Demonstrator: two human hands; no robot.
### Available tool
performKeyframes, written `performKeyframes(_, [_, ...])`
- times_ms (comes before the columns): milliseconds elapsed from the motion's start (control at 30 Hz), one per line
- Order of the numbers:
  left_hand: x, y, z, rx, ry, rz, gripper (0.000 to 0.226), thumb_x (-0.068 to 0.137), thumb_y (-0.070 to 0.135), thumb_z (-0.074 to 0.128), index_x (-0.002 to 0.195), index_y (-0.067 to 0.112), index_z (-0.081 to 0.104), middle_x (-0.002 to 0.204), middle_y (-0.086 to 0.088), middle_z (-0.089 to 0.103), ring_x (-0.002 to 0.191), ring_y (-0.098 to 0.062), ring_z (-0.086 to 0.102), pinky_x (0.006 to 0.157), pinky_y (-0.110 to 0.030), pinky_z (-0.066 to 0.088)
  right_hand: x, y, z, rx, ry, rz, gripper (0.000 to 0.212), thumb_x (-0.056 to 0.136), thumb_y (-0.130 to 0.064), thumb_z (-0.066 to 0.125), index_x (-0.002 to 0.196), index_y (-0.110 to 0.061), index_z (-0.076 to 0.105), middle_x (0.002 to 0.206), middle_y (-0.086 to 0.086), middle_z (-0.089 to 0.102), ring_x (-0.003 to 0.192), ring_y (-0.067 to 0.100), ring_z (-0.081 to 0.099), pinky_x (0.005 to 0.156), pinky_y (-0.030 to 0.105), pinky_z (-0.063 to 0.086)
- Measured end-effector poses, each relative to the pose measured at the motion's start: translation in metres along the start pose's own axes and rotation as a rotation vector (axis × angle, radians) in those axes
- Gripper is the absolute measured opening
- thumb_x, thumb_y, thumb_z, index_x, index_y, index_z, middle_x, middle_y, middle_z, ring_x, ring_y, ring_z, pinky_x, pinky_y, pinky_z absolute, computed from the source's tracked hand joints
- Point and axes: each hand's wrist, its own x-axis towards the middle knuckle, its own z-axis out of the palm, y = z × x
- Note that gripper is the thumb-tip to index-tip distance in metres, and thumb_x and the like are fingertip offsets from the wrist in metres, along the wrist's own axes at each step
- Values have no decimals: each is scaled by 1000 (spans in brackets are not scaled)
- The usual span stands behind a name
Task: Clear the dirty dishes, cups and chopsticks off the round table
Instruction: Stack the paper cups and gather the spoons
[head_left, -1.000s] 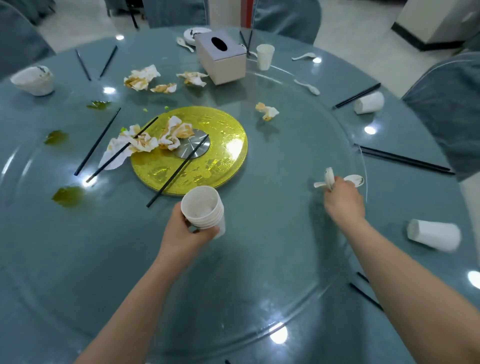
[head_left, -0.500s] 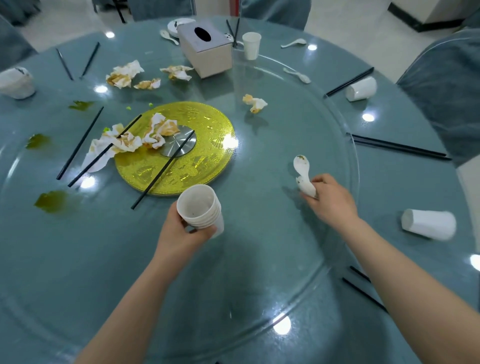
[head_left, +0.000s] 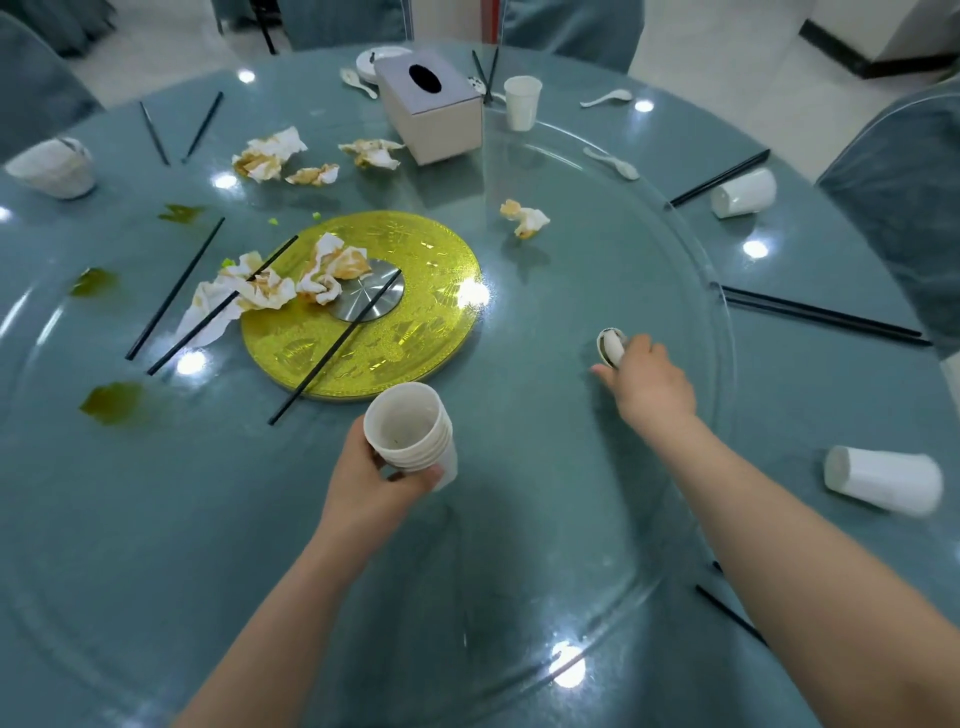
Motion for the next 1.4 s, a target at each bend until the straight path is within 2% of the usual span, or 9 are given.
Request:
performKeyframes(167, [-11, 3, -9, -29, 28, -13, 66, 58, 18, 76, 118, 36, 52, 110, 20, 64, 98, 8, 60, 73, -10, 46, -20, -2, 4, -96, -15, -143, 24, 93, -10, 42, 116, -3, 44, 113, 20, 57, 96, 39, 57, 67, 36, 35])
performKeyframes(300, [-28, 5, -16, -37, 26, -4, 70, 61, 15, 78, 125, 24, 51, 116, 11, 63, 99, 5, 60, 71, -9, 47, -52, 3, 4, -30, -118, -156, 22, 93, -17, 45, 112, -5, 43, 104, 20, 62, 81, 36, 53, 63, 35, 35])
performKeyframes(433, [-50, 6, -25, -63, 19, 6, 69, 60, 15, 78, 123, 22, 51, 116, 8, 63, 101, 4, 60, 69, -5, 46, -96, 16, 1, 106, -167, -117, 40, 92, -40, 58, 114, -8, 45, 96, 11, 58, 86, 34, 55, 66, 34, 37])
performKeyframes(600, [-80, 1, -37, -76, 5, 18, 64, 72, -2, 77, 125, 20, 49, 119, 8, 62, 107, 0, 58, 71, -5, 46, -150, 28, -14, 256, -177, -123, 28, 92, -35, 57, 104, -11, 48, 85, 4, 54, 82, 30, 55, 66, 30, 35])
performKeyframes(800, [-111, 3, -43, -87, -69, 76, 59, 71, -4, 76, 119, 21, 52, 113, 9, 64, 90, 15, 60, 66, 0, 43, -220, 36, -41, 397, -180, -169, 18, 96, -34, 51, 99, -18, 43, 69, -1, 61, 59, 13, 57, 56, 26, 41])
performKeyframes(1033, [-132, 11, -30, -120, -161, 123, 56, 72, -5, 75, 118, 21, 55, 114, 4, 66, 105, -4, 62, 78, -11, 47, -266, 58, -59, 453, -107, -126, 22, 92, -24, 58, 78, -27, 41, 55, 0, 57, 31, 8, 48, 37, 15, 37])
performKeyframes(1133, [-136, 15, -15, -115, -186, 110, 61, 72, -2, 77, 126, 13, 51, 120, -1, 64, 109, -12, 60, 87, -22, 47, -267, 72, -67, 459, -78, -68, 18, 91, -23, 59, 79, -23, 45, 57, 0, 57, 34, 9, 49, 40, 19, 40])
performKeyframes(1267, [-136, 23, 16, -94, -180, 116, 64, 71, -1, 78, 127, 12, 50, 121, -2, 63, 110, -14, 60, 84, -20, 46, -250, 108, -78, 280, 67, 22, 11, 86, -27, 58, 86, -16, 60, 72, 1, 63, 68, 23, 56, 59, 29, 40])
performKeyframes(1400, [-132, 32, 61, -83, -158, 122, 65, 70, 0, 79, 127, 15, 50, 119, 3, 64, 106, -5, 61, 80, -12, 45, -216, 165, -87, 238, 159, 163, 14, 84, -25, 51, 72, -20, 55, 66, 2, 57, 70, 31, 50, 60, 31, 37])
